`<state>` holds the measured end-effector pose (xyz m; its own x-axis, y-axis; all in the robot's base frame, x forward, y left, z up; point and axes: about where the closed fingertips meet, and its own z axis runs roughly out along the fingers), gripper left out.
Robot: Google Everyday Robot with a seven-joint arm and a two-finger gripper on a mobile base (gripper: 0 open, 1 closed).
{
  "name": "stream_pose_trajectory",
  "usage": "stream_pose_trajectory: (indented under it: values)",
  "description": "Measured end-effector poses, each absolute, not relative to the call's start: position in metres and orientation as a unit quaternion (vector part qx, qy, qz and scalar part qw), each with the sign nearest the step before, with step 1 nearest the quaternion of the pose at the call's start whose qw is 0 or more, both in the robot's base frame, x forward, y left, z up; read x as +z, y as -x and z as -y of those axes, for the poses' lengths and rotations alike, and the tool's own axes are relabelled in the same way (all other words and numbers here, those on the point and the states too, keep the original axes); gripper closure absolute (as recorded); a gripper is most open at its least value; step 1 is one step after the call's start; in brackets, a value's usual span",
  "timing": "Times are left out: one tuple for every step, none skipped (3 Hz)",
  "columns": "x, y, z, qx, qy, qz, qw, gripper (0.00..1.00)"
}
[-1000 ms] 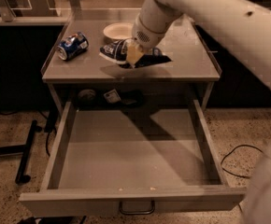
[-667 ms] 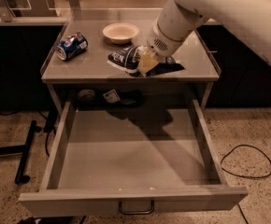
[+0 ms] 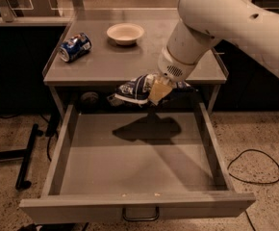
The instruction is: Place blue chip bag into top drawer
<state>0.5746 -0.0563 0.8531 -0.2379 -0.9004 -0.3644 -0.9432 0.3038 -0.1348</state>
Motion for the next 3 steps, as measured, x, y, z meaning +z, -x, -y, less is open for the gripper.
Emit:
stream_pose_trajectory:
  values:
    - [0.793,-0.575,0.049,0.06,0.617,-0.777,0.114,1.0]
    - [0.753,-0.581,0.041,0.055,0.635,-0.768,0.062,1.0]
    - [0.709,-0.585,0.032,0.048,0.648,-0.76,0.007,1.0]
